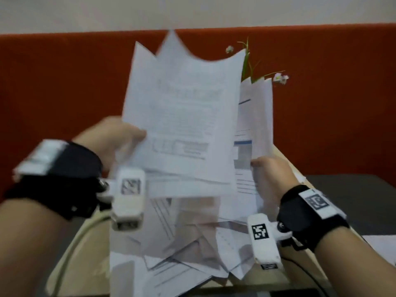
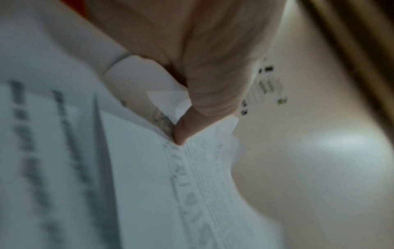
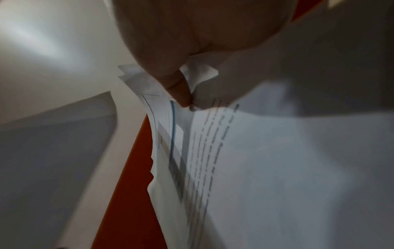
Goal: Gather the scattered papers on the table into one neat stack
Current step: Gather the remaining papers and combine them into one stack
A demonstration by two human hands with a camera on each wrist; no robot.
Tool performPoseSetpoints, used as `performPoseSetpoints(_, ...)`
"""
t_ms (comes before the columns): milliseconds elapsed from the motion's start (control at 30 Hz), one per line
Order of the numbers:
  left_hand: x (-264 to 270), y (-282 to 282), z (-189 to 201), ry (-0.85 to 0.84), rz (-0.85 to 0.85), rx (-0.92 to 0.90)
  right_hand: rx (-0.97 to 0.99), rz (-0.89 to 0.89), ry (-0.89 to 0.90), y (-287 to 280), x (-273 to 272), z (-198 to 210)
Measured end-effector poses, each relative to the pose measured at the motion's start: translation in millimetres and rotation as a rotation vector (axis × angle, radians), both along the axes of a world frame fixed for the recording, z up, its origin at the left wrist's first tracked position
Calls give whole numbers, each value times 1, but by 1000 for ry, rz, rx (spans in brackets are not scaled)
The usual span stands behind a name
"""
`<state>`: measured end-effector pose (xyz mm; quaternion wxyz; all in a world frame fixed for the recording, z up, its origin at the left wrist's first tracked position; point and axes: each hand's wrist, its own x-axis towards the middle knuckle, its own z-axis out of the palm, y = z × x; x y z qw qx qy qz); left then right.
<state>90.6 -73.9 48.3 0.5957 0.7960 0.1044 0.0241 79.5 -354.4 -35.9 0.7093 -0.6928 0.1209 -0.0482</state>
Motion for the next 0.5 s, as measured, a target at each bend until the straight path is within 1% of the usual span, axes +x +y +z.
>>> performPoseSetpoints(67,-1,-22,-42,-1,-19,-22,36,27,-6,4,-1,-2)
performPoseSetpoints(133,4,-32,-72,6,-70,-66,75,29,-29,7,-3,-4)
performPoseSetpoints(200,7,-41,-89,19,-76,-97,158,55,-47,9,-4,-1)
performPoseSetpoints(300,9,-51,-99,30,-84,-146,254,155,-75,6,-6,-2)
performPoseSetpoints(367,10,-55,-99,38,-104,-184,197,197,-111,13,-8,-2)
performPoseSetpoints(400,11,-53,-99,34,-90,-180,112,187,-128,15,-6,-4)
performPoseSetpoints(467,12,-42,-97,21,-21,-214,-44,157,-130,15,-4,-7)
performPoseSetpoints(500,14,-33,-98,10,4,-264,-70,153,-127,13,-3,-7)
